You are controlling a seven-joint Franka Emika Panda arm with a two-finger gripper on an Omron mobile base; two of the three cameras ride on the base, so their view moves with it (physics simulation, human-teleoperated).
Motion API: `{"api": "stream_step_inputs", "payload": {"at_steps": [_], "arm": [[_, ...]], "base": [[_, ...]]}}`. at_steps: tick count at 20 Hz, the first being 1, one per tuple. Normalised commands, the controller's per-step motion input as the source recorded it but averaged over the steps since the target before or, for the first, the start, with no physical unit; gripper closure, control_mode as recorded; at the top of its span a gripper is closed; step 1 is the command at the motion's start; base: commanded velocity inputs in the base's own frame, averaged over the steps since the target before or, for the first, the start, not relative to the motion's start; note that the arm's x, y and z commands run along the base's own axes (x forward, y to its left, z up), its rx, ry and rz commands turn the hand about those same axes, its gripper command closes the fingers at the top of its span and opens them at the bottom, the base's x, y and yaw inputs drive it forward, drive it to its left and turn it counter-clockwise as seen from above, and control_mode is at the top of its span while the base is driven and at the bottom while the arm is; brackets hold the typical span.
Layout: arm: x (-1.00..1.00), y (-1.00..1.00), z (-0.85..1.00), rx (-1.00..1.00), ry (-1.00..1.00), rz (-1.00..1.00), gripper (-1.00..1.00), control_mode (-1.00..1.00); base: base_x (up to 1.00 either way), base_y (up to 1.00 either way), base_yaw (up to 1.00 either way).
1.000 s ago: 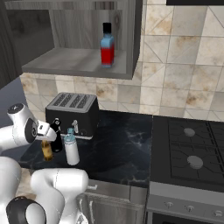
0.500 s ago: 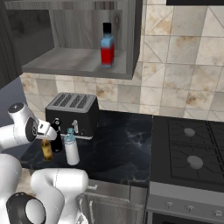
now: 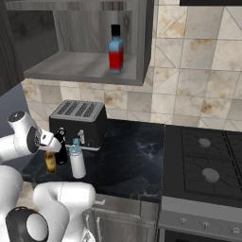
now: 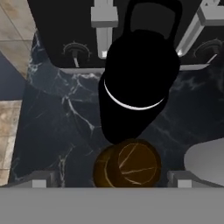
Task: Sort all alcoholic drinks to one cabinet, and non-alcoholic drinks to the other.
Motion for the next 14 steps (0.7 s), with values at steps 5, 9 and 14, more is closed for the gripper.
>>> {"api": "stream_step_inputs", "payload": {"at_steps": [5, 9, 14], "arm": [[0.00, -0.13, -0.05, 0.00, -0.03, -0.17, -1.00, -1.00], [0.00, -0.12, -0.07, 0.00, -0.03, -0.17, -1.00, -1.00], [0.00, -0.03, -0.05, 0.00, -0.03, -0.14, -1.00, -1.00]], "base": [[0.00, 0.00, 0.00], [0.00, 0.00, 0.00], [0.00, 0.00, 0.00]]}}
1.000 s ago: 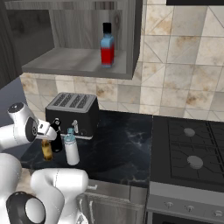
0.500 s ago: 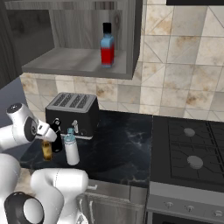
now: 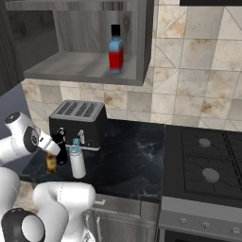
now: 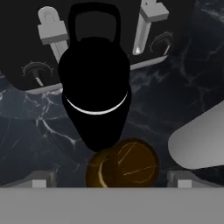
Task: Sort all alcoholic drinks to one cabinet, and non-alcoholic drinks to the other.
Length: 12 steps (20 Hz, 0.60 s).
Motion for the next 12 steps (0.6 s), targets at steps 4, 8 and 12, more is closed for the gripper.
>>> {"api": "stream_step_inputs", "payload": {"at_steps": [4, 8, 12], "arm": [[0.00, 0.00, -0.05, 0.00, -0.02, -0.12, 1.00, -1.00], [0.01, 0.00, -0.06, 0.00, 0.00, -0.09, 1.00, -1.00], [0.00, 0.00, -0.01, 0.00, 0.00, -0.08, 1.00, -1.00]], "base": [[0.00, 0.00, 0.00], [0.00, 0.00, 0.00], [0.00, 0.00, 0.00]]}}
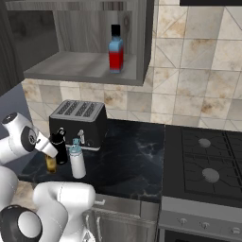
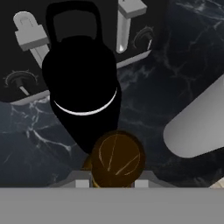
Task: Sort all alcoholic drinks to one cabinet, and non-alcoholic drinks to the other.
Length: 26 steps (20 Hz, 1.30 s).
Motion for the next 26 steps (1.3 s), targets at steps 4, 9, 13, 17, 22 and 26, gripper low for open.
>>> {"api": "stream_step_inputs", "payload": {"at_steps": [4, 9, 13, 17, 22, 26], "arm": [[0.00, 0.00, 0.00, 0.00, 0.01, -0.04, 1.00, -1.00], [0.00, -0.11, 0.00, 0.00, 0.06, 0.01, 1.00, -1.00], [-0.04, -0.04, 0.00, 0.01, 0.05, 0.07, 1.00, -1.00], [-0.12, 0.00, 0.00, 0.02, 0.04, 0.15, 1.00, -1.00], [-0.12, 0.00, 0.00, 0.00, 0.00, 0.20, 1.00, -1.00], [-0.13, 0.00, 0.03, 0.00, -0.04, 0.21, 1.00, -1.00]], "base": [[0.00, 0.00, 0.00], [0.00, 0.00, 0.00], [0.00, 0.00, 0.00], [0.00, 0.00, 0.00], [0.00, 0.00, 0.00], [0.00, 0.00, 0.00]]}}
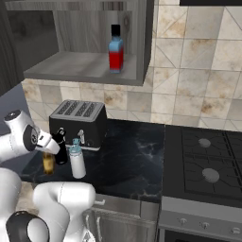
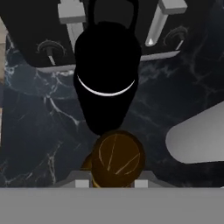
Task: Sort all alcoholic drinks to one cabinet, and non-alcoholic drinks to the other.
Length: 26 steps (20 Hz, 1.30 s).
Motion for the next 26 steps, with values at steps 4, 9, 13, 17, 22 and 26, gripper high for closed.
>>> {"api": "stream_step_inputs", "payload": {"at_steps": [4, 9, 13, 17, 22, 26], "arm": [[-0.18, 0.00, 0.15, -0.01, -0.11, 0.20, 1.00, -1.00], [-0.23, 0.00, 0.24, -0.01, -0.10, 0.19, 1.00, -1.00], [-0.27, 0.00, 0.33, 0.00, -0.05, 0.17, 1.00, -1.00], [-0.24, 0.00, 0.38, 0.00, -0.03, 0.16, 1.00, -1.00], [-0.21, 0.00, 0.42, 0.00, -0.02, 0.14, 1.00, -1.00], [-0.20, -0.01, 0.48, 0.00, -0.01, 0.12, 1.00, -1.00]], "base": [[0.00, 0.00, 0.00], [0.00, 0.00, 0.00], [0.00, 0.00, 0.00], [0.00, 0.00, 0.00], [0.00, 0.00, 0.00], [0.00, 0.00, 0.00]]}}
